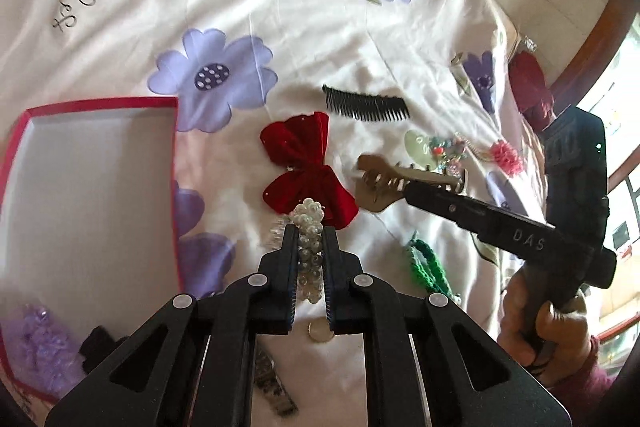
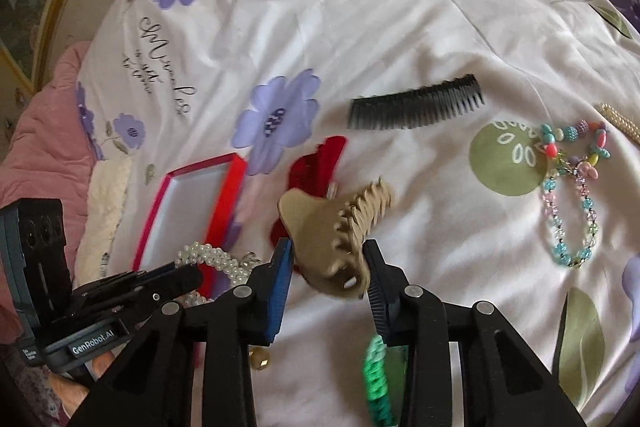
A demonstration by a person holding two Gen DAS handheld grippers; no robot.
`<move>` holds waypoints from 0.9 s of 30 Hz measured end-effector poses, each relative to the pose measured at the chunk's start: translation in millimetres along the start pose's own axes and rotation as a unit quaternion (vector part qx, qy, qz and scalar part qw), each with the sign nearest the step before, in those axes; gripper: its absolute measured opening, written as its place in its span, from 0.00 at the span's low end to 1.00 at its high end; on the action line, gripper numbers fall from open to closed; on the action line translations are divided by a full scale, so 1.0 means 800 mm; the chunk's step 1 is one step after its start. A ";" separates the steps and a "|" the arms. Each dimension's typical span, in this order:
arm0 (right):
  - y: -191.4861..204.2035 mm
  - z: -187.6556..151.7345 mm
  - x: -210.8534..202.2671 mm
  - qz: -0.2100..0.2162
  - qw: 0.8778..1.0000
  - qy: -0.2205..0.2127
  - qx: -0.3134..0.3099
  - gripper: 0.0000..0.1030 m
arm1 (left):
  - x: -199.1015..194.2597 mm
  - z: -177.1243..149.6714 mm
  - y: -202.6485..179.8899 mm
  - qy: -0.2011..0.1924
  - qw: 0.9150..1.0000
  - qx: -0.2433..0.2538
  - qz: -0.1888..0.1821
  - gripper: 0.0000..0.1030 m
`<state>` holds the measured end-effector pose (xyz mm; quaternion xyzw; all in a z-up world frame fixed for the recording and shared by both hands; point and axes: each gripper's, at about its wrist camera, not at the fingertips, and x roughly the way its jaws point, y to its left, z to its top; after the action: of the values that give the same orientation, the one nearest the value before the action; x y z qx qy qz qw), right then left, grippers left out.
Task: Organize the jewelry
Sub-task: 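Carry pearl bracelet and claw clip into the box and release both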
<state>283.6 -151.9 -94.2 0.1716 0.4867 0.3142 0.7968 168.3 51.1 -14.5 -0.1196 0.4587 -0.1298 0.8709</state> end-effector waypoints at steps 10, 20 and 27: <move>0.040 -0.012 0.002 0.012 1.000 -0.004 -0.024 0.33 | -0.056 -0.010 0.032 -0.035 0.999 -0.028 0.010 0.09; 0.082 -0.018 0.004 0.050 0.998 -0.007 -0.044 0.33 | -0.096 -0.017 0.078 -0.064 0.996 -0.058 0.035 0.09; 0.151 -0.031 0.043 0.100 0.992 0.012 -0.075 0.33 | -0.111 -0.028 0.130 -0.070 0.991 -0.095 0.056 0.09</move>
<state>232.9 -39.6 -58.5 0.1554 0.4522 0.4295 0.7661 113.2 176.4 7.0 -0.1850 0.4130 -0.0280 0.8913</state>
